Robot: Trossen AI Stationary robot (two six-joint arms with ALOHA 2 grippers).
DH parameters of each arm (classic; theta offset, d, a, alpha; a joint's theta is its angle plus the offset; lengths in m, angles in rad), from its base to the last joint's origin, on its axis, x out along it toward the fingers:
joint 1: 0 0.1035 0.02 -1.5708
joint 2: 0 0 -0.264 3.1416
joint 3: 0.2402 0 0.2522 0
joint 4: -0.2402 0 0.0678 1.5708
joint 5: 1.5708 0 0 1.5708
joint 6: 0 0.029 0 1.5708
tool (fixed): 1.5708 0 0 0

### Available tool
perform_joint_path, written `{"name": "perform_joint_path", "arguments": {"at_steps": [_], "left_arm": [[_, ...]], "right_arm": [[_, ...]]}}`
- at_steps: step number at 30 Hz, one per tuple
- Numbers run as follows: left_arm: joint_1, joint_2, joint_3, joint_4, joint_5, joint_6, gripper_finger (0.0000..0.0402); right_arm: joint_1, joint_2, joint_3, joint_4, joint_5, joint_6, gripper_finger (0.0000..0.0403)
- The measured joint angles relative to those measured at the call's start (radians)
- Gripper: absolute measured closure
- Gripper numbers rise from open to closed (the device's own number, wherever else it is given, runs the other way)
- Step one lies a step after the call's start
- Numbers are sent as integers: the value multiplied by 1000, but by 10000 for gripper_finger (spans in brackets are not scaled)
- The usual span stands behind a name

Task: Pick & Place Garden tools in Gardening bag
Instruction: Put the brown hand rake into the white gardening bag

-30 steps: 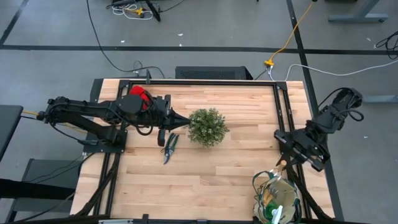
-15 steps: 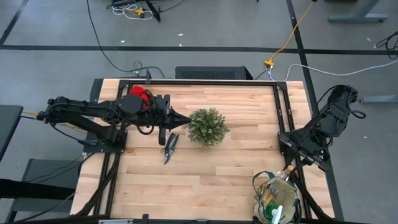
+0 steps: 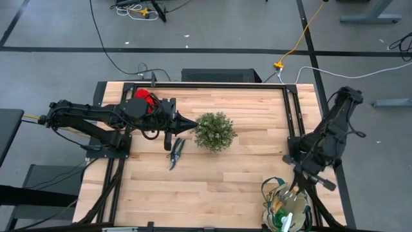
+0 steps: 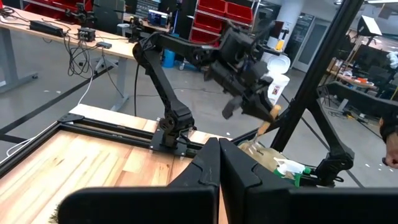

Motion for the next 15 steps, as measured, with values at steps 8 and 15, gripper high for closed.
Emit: {"name": "perform_joint_path", "arguments": {"at_steps": [8,15], "left_arm": [[0,0,0,0,0,0,399],[0,0,0,0,0,0,399]], "right_arm": [[59,13,-152,127,51,19,344],[95,68,-208,141,76,12,344]]}}
